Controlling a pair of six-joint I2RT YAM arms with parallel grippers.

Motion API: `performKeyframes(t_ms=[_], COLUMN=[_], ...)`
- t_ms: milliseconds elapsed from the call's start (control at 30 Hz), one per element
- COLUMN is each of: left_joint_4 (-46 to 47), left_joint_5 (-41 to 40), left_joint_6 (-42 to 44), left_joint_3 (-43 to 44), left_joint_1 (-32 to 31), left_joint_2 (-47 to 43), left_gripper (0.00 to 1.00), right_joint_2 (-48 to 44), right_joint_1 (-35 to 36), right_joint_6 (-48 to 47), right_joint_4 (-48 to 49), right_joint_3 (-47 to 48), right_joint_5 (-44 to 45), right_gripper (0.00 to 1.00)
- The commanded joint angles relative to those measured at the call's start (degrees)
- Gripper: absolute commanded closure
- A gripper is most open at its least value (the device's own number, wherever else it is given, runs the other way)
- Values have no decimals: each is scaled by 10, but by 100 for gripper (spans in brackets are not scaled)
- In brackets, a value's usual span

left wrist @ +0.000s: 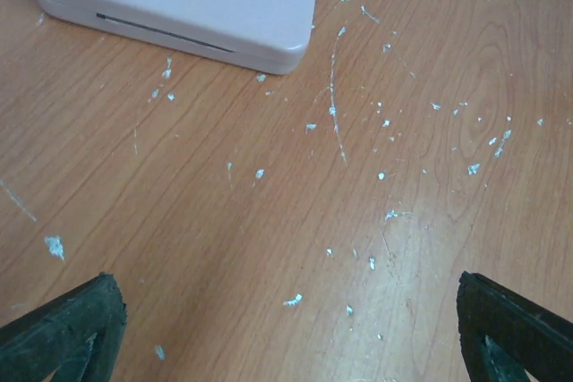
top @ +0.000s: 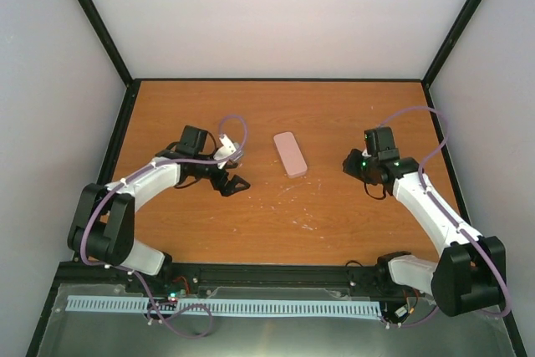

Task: Organize the sunglasses
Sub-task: Reset both arms

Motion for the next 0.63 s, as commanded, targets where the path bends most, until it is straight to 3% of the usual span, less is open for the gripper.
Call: performKeyframes(t_ms=[0, 600], left_joint_4=[66, 48], left_joint_5=[-3, 17], left_joint_6=[-39, -13], left_joint_3=[-13, 6], left_joint_1=[0, 0], left_joint_2=[-39, -13], left_gripper=[0, 0], right_joint_2=[5, 10], right_joint_1=[-4, -3], right_joint_6=[4, 30], right_joint_4=[6, 14], right_joint_3=[-17, -28], right_joint_5=[-6, 16], right_gripper=[65, 68])
